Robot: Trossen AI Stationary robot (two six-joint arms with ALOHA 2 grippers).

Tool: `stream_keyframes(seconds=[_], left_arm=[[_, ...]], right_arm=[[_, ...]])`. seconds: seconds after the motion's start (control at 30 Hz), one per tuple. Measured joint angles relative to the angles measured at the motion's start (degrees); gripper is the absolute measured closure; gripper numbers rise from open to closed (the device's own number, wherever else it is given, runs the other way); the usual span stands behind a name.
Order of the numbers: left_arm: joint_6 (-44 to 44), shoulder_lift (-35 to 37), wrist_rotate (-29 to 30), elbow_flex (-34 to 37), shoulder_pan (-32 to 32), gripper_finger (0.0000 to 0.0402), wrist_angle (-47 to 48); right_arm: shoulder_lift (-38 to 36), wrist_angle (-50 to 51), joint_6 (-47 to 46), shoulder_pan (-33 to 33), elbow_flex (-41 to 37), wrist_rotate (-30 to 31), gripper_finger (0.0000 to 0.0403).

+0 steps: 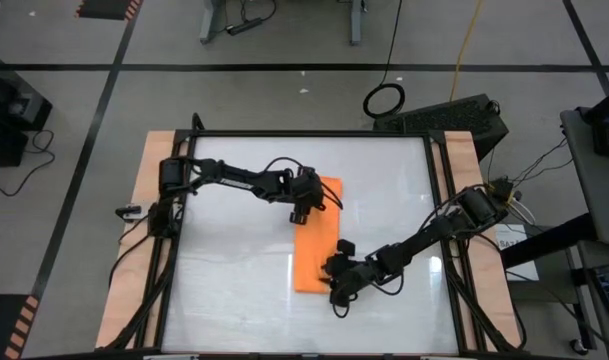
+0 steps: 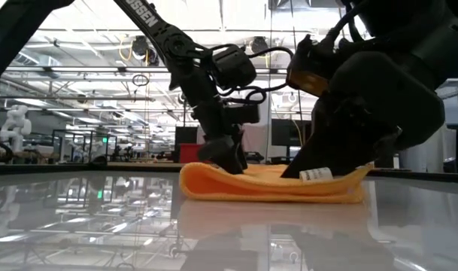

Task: Roll towel
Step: Roll the towel

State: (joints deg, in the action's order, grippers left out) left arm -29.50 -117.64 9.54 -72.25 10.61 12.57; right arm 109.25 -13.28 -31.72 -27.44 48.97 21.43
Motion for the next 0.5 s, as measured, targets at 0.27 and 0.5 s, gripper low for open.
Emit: stream_keyframes(seconds=[0.27, 0.5], left_arm=[[-0.6, -0.3, 2.8, -5.1, -0.8, 0.0169, 5.3], [-1.3, 4.7, 12.7, -9.8, -5.1, 0.0169, 17.6]], right_arm=[[-1.4, 2.7, 1.5, 0.5, 0.3, 0.1, 0.0246], [-11.5, 12.9, 6.8, -0.9, 0.3, 3.0, 0.0246]])
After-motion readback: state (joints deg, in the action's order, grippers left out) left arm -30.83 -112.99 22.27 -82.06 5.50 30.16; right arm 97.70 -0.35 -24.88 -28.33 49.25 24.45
